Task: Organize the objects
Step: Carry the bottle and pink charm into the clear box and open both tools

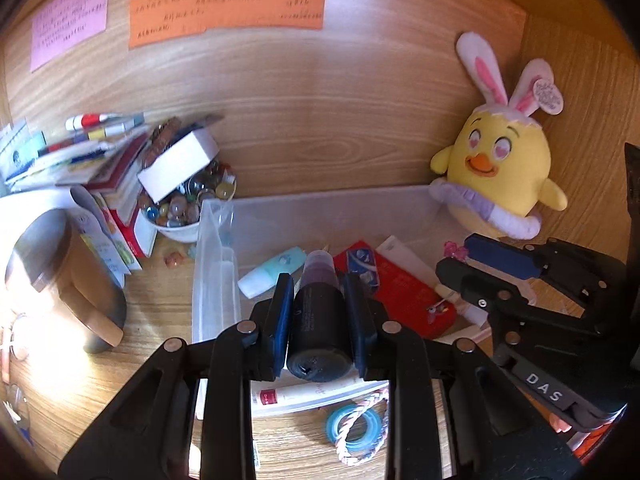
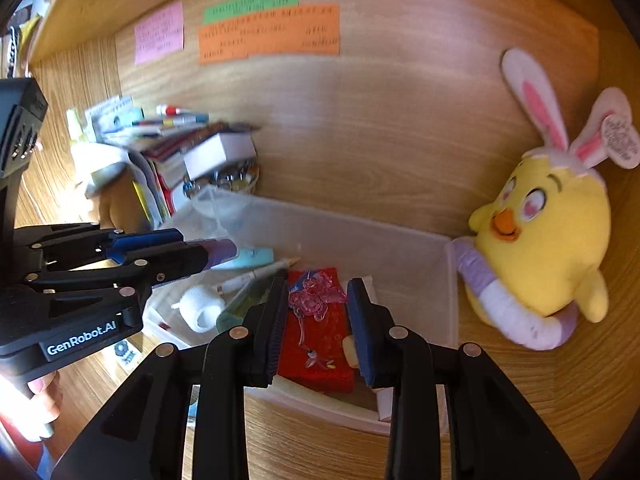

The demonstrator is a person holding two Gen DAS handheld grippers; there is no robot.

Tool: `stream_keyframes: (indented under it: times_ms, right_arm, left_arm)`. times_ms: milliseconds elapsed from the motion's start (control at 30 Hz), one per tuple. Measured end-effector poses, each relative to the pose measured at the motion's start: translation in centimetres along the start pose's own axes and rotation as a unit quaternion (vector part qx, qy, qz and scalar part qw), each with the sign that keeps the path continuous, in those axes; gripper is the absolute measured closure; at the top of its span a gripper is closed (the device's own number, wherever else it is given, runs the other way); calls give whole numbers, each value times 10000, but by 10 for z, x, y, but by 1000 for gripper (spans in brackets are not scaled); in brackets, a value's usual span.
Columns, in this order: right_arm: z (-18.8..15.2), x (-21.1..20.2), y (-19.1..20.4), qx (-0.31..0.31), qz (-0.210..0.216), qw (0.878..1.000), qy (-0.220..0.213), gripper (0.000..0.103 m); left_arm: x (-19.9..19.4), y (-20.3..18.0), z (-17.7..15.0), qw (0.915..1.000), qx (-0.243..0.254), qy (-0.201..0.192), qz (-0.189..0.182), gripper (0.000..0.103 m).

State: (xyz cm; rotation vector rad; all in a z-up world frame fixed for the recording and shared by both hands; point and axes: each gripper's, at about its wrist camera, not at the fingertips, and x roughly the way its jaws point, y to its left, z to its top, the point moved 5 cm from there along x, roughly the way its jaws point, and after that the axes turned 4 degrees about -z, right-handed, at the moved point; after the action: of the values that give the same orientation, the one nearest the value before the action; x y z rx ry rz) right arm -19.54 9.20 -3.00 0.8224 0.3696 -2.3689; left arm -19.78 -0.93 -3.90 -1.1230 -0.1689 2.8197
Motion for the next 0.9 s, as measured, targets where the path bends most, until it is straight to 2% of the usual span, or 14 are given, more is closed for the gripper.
stream_keyframes:
  times_ms: [367, 633, 733, 833, 900]
  right_arm:
    - [-16, 36, -1, -75, -84, 9988, 471, 75]
    - [-17, 40, -2, -44, -77, 9985, 544, 75]
    - [-17, 41, -2, -6, -45, 9983, 587, 75]
    - [-18, 38, -2, 9, 28, 9982, 598, 68]
    - [-17, 34, -1, -11, -8, 9985, 544, 60]
  left_arm:
    - [17, 7, -9, 9997, -115, 200, -48, 77]
    - [20, 5, -12, 9993, -117, 321, -146, 77]
    - [18, 6, -13, 9993, -112, 336, -132, 72]
    - [12, 6, -13, 9995, -120, 251, -121, 65]
    - [7, 5, -13, 9997, -115, 171, -120, 61]
